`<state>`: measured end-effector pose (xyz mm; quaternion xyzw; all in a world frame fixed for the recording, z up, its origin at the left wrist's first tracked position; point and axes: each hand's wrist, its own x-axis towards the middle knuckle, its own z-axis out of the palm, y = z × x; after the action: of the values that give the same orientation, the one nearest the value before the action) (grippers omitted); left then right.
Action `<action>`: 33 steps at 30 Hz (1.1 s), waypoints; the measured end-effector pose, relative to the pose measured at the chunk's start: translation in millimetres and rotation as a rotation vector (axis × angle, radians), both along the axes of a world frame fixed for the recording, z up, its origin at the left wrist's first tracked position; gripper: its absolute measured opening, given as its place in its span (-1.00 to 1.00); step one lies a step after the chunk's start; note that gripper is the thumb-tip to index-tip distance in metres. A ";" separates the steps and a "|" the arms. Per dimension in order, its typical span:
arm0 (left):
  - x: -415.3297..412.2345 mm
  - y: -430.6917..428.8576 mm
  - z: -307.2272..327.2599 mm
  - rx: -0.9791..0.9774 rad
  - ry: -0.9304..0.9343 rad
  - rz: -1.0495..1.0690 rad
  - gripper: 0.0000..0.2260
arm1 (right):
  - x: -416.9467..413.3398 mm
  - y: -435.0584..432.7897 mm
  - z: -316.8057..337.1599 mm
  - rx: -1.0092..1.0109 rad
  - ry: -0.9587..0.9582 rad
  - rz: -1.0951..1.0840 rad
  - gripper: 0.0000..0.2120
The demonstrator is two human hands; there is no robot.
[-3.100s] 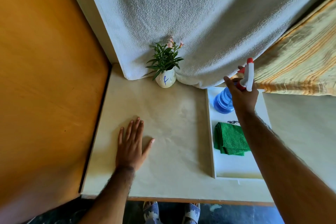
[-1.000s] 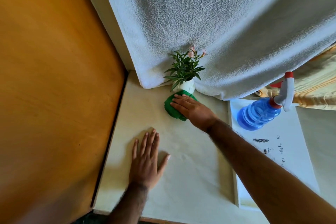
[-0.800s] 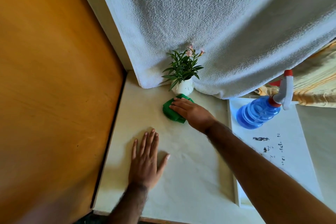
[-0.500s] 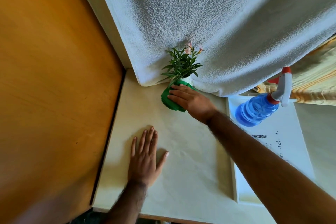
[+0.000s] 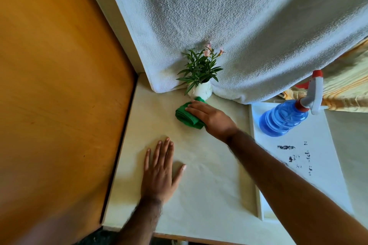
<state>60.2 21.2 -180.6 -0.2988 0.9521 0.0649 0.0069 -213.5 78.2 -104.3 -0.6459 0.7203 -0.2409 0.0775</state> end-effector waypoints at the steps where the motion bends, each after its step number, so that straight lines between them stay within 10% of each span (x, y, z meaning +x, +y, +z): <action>1: 0.3 0.3 0.0 0.000 0.002 -0.003 -0.22 | 0.1 -1.0 3.0 -0.039 0.048 0.010 -0.47; 25: -0.8 0.6 5.7 0.012 -0.058 0.004 -0.21 | -3.7 10.4 -2.8 0.048 -0.166 -0.122 -0.38; 33: -1.0 0.3 5.6 0.006 -0.064 0.004 -0.22 | -5.7 -11.8 18.5 -0.156 0.152 0.042 -0.58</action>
<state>59.2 21.4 -175.0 -0.3028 0.9505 0.0582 0.0379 -219.2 66.4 -85.8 -0.6814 0.6895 -0.2446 -0.0228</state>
